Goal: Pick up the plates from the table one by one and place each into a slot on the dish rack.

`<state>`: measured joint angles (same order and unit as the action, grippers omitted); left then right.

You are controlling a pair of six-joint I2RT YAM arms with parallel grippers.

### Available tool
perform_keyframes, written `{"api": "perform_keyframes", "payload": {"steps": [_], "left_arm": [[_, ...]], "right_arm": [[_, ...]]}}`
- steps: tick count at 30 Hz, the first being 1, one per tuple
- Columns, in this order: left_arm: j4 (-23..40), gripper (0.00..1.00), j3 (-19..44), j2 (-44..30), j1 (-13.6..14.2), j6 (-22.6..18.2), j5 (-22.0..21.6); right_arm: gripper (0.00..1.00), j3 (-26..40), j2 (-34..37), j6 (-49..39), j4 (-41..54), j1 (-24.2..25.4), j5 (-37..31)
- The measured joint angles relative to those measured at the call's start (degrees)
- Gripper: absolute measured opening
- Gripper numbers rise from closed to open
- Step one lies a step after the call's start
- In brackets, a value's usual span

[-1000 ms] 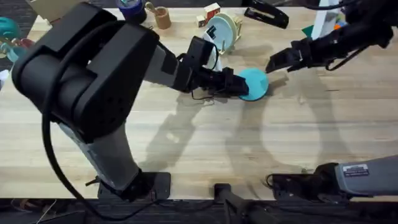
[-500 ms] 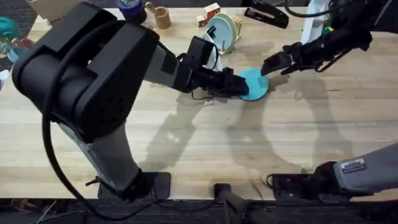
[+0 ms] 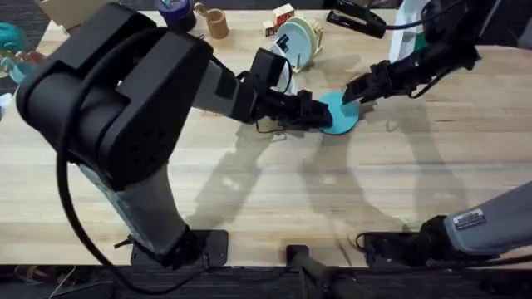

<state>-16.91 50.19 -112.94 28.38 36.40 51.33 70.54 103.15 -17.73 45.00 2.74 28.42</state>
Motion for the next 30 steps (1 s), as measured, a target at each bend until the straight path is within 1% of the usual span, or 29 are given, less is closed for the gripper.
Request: {"api": "perform_keyframes", "payload": {"steps": [1, 3, 14, 15, 17, 21, 23, 24, 30], "left_arm": [[0.0, 0.04, 0.0, 0.0, 0.0, 0.0, 0.0], [0.0, 0.04, 0.0, 0.01, 0.0, 0.0, 0.0], [0.0, 0.041, 0.0, -0.01, 0.0, 0.0, 0.0], [0.0, 0.04, 0.0, 0.01, 0.0, 0.0, 0.0], [0.0, 0.041, 0.0, -0.01, 0.0, 0.0, 0.0], [0.0, 0.04, 0.0, 0.0, 0.0, 0.0, 0.0], [0.01, 0.04, 0.0, 0.01, 0.0, -0.01, 0.01], [0.02, 0.041, 0.0, 0.01, -0.02, -0.04, 0.07], [0.02, 0.04, 0.0, -0.05, -0.02, -0.21, 0.3]], "right_arm": [[0.65, 0.0, 0.09, 0.01, -0.03, -0.09, 0.03], [0.634, 0.0, 0.22, 0.0, -0.17, -0.27, 0.16], [0.604, 0.0, 3.14, 0.12, -0.53, -1.82, 0.68], [0.57, 0.0, 3.26, 0.15, -0.69, -1.87, 1.1], [0.418, 0.0, 3.34, 0.14, -1.14, -1.92, 2.1], [0.183, 0.0, 3.34, 0.13, -1.13, -1.92, 3.39], [0.063, 0.03, 3.15, 0.37, -0.78, -1.45, 5.13], [0.043, 0.09, 2.9, 0.46, -0.46, -1.22, 5.97], [0.039, 0.07, 2.75, 0.54, -0.36, -1.17, 6.58]]}}
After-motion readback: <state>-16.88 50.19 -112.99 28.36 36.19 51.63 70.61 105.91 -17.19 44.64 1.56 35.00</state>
